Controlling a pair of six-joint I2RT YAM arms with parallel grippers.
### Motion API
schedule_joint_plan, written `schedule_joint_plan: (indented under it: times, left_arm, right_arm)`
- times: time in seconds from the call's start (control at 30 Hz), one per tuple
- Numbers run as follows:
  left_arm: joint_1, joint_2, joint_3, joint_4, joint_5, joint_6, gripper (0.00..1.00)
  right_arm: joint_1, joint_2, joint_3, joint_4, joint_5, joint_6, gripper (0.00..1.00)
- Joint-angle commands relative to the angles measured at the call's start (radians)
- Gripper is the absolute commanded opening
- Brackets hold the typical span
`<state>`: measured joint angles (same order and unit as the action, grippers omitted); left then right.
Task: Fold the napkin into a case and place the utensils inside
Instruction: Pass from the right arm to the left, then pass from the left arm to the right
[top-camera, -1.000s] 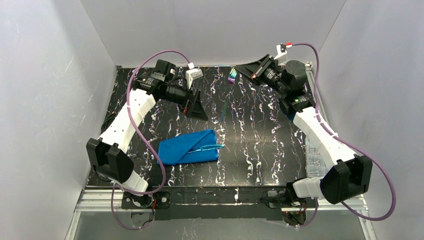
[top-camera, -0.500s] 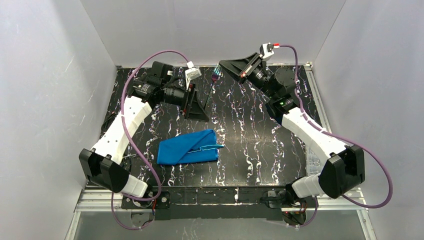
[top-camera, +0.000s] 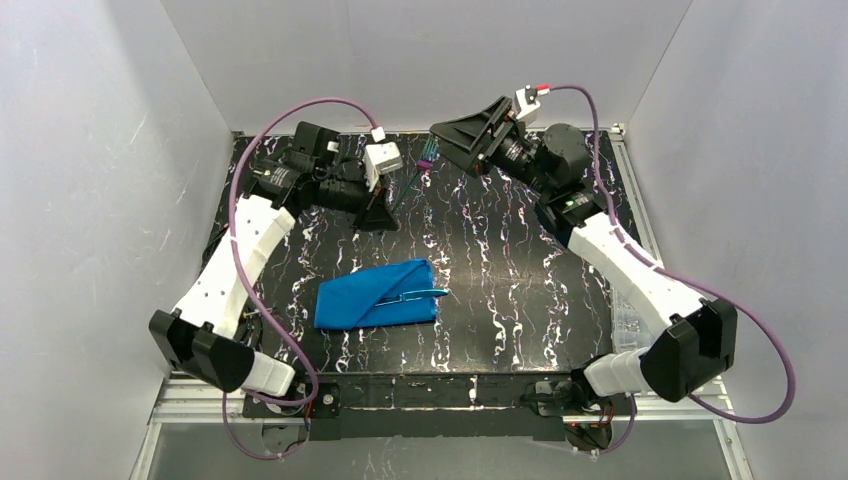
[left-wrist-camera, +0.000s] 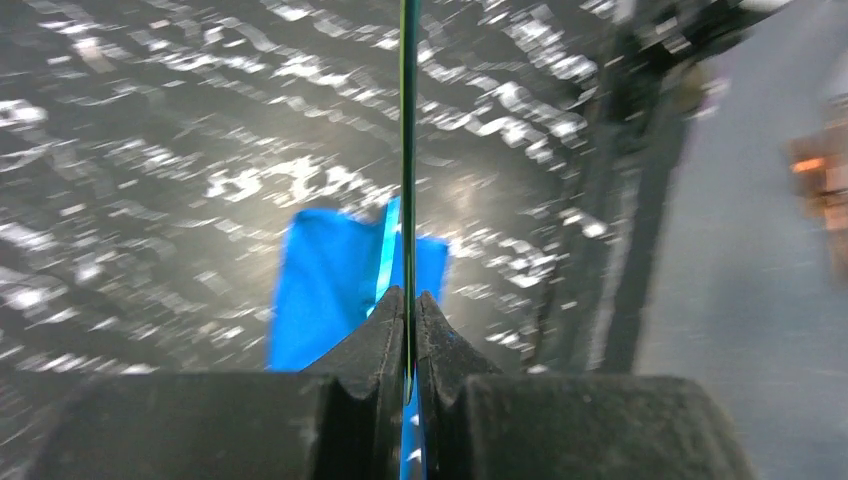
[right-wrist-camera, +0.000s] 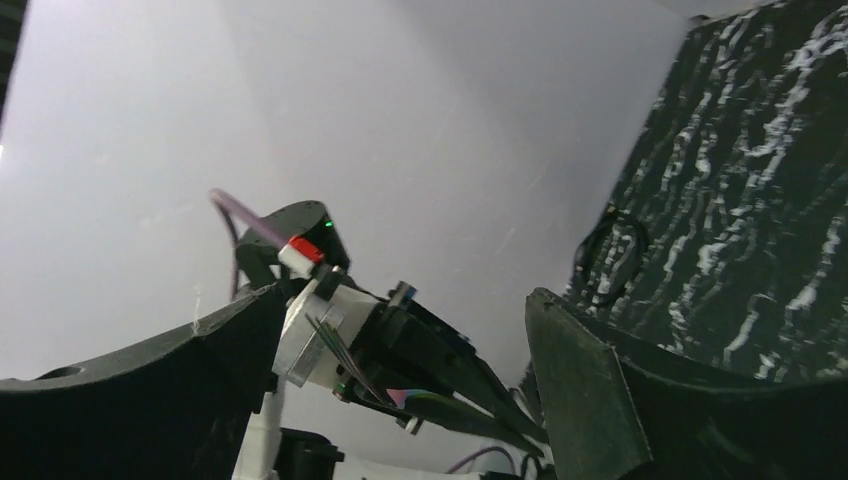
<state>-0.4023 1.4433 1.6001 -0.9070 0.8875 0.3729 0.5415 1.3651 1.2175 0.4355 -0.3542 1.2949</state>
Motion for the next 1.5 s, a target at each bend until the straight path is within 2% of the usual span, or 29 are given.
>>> schedule_joint_plan:
  times: [0.0, 0.1, 0.17, 0.27, 0.33, 0.43, 0.53, 0.6, 0.7, 0.9, 1.07, 1.23, 1.3, 1.47]
  left_arm:
    - [0.002, -0.122, -0.036, -0.032, -0.400, 0.389, 0.00]
    - [0.002, -0.223, -0.203, 0.150, -0.636, 0.622, 0.00]
    - [0.002, -0.298, -0.342, 0.334, -0.756, 0.770, 0.00]
    - [-0.007, -0.396, -0.555, 0.635, -0.868, 1.022, 0.00]
    - [-0.014, -0.410, -0.687, 0.906, -0.952, 1.160, 0.00]
    - [-0.024, -0.385, -0.750, 1.108, -1.010, 1.278, 0.00]
    - [-0.033, -0.348, -0.792, 1.280, -1.049, 1.383, 0.00]
    - [-0.035, -0.332, -0.801, 1.329, -1.054, 1.431, 0.00]
    - [-0.036, -0.316, -0.812, 1.386, -1.051, 1.467, 0.00]
    - [-0.041, -0.354, -0.850, 1.413, -1.010, 1.483, 0.00]
    - [-0.041, -0.397, -0.889, 1.412, -0.976, 1.490, 0.00]
    - [-0.041, -0.403, -0.887, 1.412, -0.972, 1.477, 0.00]
    - [-0.042, -0.407, -0.888, 1.412, -0.969, 1.476, 0.00]
    - [-0.041, -0.415, -0.889, 1.411, -0.969, 1.474, 0.00]
  right_arm:
    - [-0.047, -0.102, 0.155, -0.405, -0.069, -0.229, 0.99]
    - [-0.107, -0.132, 0.198, -0.611, -0.132, -0.284, 0.99]
    - [-0.122, -0.109, 0.246, -0.755, -0.172, -0.324, 0.99]
    - [-0.117, -0.051, 0.326, -0.948, -0.155, -0.389, 0.99]
    - [-0.106, -0.054, 0.305, -0.945, -0.125, -0.358, 0.97]
    - [-0.055, -0.055, 0.209, -0.877, -0.126, -0.277, 0.88]
    - [0.006, -0.050, 0.073, -0.708, -0.151, -0.161, 0.82]
    - [0.055, -0.029, 0.040, -0.643, -0.136, -0.122, 0.80]
    - [0.106, 0.031, 0.065, -0.645, -0.124, -0.126, 0.78]
    - [0.111, 0.080, 0.049, -0.534, -0.083, -0.072, 0.74]
    - [0.111, 0.119, 0.012, -0.377, -0.104, 0.008, 0.64]
    - [0.110, 0.141, 0.022, -0.372, -0.103, 0.004, 0.55]
    - [0.110, 0.150, 0.026, -0.361, -0.101, 0.004, 0.48]
    - [0.115, 0.167, 0.027, -0.322, -0.105, 0.027, 0.19]
